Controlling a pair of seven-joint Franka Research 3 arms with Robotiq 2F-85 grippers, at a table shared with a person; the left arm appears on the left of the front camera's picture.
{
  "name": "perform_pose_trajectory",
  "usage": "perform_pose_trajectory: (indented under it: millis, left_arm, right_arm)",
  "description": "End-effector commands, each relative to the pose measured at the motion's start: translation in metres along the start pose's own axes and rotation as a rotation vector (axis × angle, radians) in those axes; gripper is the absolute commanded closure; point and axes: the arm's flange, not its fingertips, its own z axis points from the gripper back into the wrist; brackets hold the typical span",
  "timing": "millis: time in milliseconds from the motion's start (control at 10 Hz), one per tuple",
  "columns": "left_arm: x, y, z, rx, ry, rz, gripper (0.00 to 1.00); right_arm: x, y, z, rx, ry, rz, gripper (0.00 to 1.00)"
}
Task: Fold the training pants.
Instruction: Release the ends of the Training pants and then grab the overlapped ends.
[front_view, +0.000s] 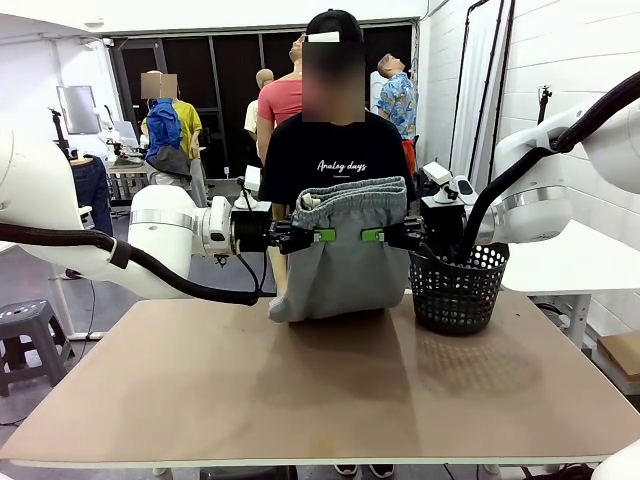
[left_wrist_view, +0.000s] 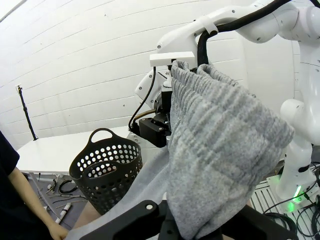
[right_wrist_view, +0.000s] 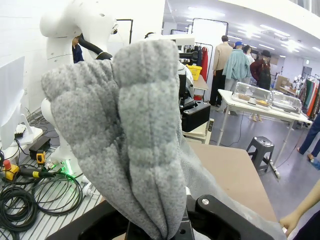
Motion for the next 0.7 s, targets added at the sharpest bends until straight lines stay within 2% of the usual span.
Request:
perform_pose_trajectory:
  millis: [0,600]
  left_arm:
    - [0.0016,-0.0007,0.0002,0.002,-0.002,0.002,1.00]
    - [0.0016,-0.0007,0.0002,0.002,-0.002,0.002,1.00]
  right_arm:
    - [0.0004,0.0009,-0.0007,0.005,-0.008,0.008,1.00]
    - [0.0004,0.0009,-0.0007,0.005,-0.008,0.008,1.00]
